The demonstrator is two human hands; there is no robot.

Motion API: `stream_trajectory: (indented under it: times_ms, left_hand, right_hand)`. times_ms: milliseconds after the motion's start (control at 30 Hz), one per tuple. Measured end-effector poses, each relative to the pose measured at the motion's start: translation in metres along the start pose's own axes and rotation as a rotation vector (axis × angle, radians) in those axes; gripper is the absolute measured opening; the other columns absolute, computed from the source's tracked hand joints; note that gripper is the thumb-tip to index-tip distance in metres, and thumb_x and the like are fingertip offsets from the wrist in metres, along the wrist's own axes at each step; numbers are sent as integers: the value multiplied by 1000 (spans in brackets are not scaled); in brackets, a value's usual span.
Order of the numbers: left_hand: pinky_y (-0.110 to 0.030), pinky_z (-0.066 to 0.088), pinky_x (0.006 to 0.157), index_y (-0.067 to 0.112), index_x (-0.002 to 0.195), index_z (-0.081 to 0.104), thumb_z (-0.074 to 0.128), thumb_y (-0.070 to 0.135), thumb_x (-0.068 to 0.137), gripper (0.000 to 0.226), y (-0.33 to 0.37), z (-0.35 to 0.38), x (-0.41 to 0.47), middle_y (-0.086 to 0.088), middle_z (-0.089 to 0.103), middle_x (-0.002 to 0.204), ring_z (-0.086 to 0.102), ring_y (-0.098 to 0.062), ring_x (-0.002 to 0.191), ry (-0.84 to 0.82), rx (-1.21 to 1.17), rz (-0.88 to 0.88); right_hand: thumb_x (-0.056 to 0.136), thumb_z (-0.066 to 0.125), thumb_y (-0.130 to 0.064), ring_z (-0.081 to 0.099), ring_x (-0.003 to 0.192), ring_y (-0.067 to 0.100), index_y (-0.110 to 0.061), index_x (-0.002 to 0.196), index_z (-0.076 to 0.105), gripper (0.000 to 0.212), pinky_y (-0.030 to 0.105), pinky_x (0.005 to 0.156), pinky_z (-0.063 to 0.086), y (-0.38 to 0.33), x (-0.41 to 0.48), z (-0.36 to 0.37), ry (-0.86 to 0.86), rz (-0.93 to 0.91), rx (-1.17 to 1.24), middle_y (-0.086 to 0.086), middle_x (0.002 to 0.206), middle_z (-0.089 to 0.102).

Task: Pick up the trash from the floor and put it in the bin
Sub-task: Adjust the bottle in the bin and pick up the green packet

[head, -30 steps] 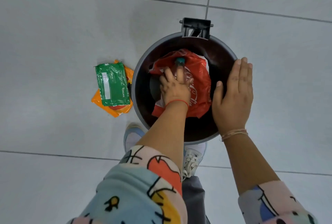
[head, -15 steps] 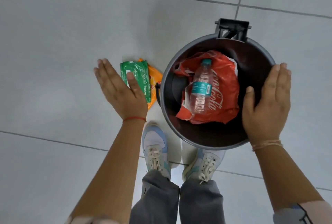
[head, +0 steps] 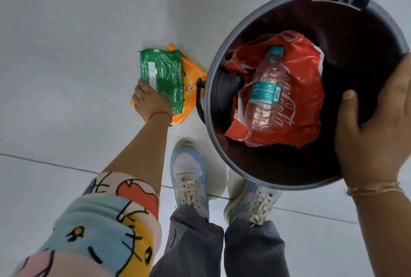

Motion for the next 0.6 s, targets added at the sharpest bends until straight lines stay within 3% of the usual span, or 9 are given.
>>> stream_trajectory:
  times_ms: [133, 267, 400, 500, 600]
  left_hand:
    - [-45, 35, 100, 4, 137, 24, 63, 14, 83, 67, -2, -2, -3, -20, 39, 135, 36, -35, 123, 83, -13, 8]
    - [-47, 37, 87, 4, 119, 38, 65, 4, 78, 48, -2, -8, -9, -20, 47, 121, 43, -36, 110, 183, -44, 37]
    - [-29, 32, 73, 1, 94, 60, 50, -9, 76, 23, -1, -37, -29, -24, 57, 103, 50, -37, 100, 222, -247, 121]
    - [-29, 38, 79, -1, 94, 67, 55, -8, 74, 24, 5, -82, -68, -26, 62, 96, 55, -36, 95, 327, -421, 231]
    - [-17, 38, 75, 4, 95, 66, 62, 2, 73, 22, 9, -136, -115, -6, 63, 88, 53, -24, 87, 496, -543, 337]
  right_hand:
    - [94, 41, -29, 24, 141, 35, -2, 145, 18, 63, 50, 113, 28, -2, -1, -1, 19, 9, -29, 22, 152, 24]
    - [92, 48, -17, 26, 138, 42, 7, 141, 24, 59, 46, 115, 24, -13, -2, -7, 71, -35, -78, 31, 148, 28]
    - [91, 50, -14, 25, 138, 42, 8, 140, 24, 60, 39, 116, 18, -16, -1, -7, 52, -18, -91, 30, 148, 27]
    - [92, 50, -12, 24, 139, 42, 8, 140, 25, 58, 41, 116, 18, -20, -1, -10, 39, 5, -82, 30, 148, 28]
    - [94, 47, -11, 26, 138, 41, 8, 139, 28, 52, 43, 116, 22, -23, 1, -16, 39, 24, -40, 29, 147, 30]
Point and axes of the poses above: each hand's wrist, its own x-axis towards the middle knuckle, its own z-axis out of the palm, y = z × x, the point moved 1 cm from there along x, towards the middle knuckle
